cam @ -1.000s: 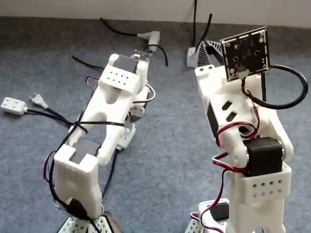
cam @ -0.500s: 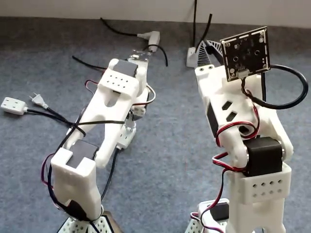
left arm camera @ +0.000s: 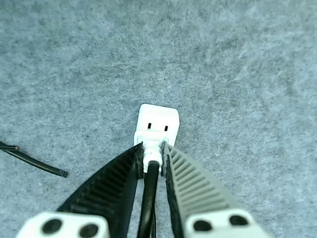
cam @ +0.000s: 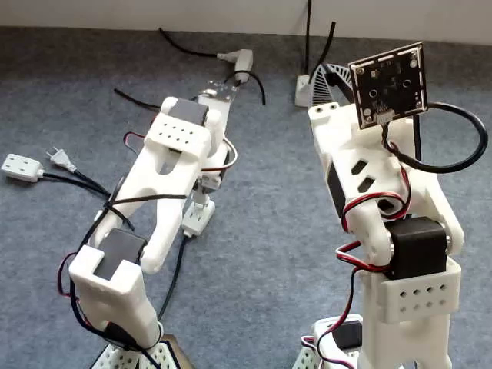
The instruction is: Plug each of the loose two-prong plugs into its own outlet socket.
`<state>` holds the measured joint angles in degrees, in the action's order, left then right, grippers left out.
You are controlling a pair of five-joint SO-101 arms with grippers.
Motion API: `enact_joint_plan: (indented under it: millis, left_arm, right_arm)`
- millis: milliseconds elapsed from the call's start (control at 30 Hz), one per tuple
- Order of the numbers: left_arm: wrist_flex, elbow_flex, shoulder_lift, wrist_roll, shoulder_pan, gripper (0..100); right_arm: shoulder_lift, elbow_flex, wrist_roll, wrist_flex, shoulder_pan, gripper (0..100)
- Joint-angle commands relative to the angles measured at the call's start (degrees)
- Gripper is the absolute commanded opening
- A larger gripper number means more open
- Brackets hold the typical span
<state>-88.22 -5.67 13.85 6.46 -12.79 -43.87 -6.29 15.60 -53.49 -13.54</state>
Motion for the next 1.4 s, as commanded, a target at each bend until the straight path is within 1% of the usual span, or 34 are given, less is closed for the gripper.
enact_joint_plan:
  millis: [0,133,400,467,567,667,800,933,1033,1100,1267,1367]
  left_arm:
    - [0.9,0.6,-3.1,-0.4,-2.2,1]
    - [1.4,0.7,-3.1,-0.4,-4.1,1]
    - [3.8,1.2,-4.4,-0.9,-3.7,1]
    - [5.5,3.3,-6.6,-1.4,-3.7,1]
    - [8.4,8.0,-11.6,-4.9,-3.7,1]
    - [10.8,13.1,-16.3,-5.1,-3.7,1]
    - [10.9,16.9,-20.4,-5.2,-3.7,1]
    - [11.1,19.2,-21.3,-5.3,-3.7,1]
    - [14.4,21.6,-21.7,-5.6,-3.2,1]
    - [16.8,23.3,-21.8,-7.4,-2.3,1]
    - [22.7,27.4,-21.8,-7.5,-0.2,1]
    - [23.6,27.6,-21.8,-7.6,0.0,1]
  right_arm:
    - [-1.1,1.4,0.2,1.3,0.6,0.6]
    - [-1.1,1.4,0.2,1.3,0.6,0.6]
    - [-1.1,1.4,0.2,1.2,0.6,0.6]
    - [-1.1,1.4,0.2,1.2,0.6,0.6]
    - [-1.1,1.4,0.2,1.2,0.6,0.6]
    - [-1.2,1.4,0.2,1.2,0.6,0.6]
    - [-1.2,1.4,0.2,1.2,0.6,0.6]
    - [-1.2,1.4,0.2,1.1,0.6,0.6]
    - [-1.2,1.4,0.2,1.1,0.6,0.6]
    - [-1.2,1.4,0.2,1.1,0.6,0.6]
    - [-1.2,1.4,0.2,1.1,0.6,0.6]
    - [-1.2,1.4,0.2,1.1,0.6,0.6]
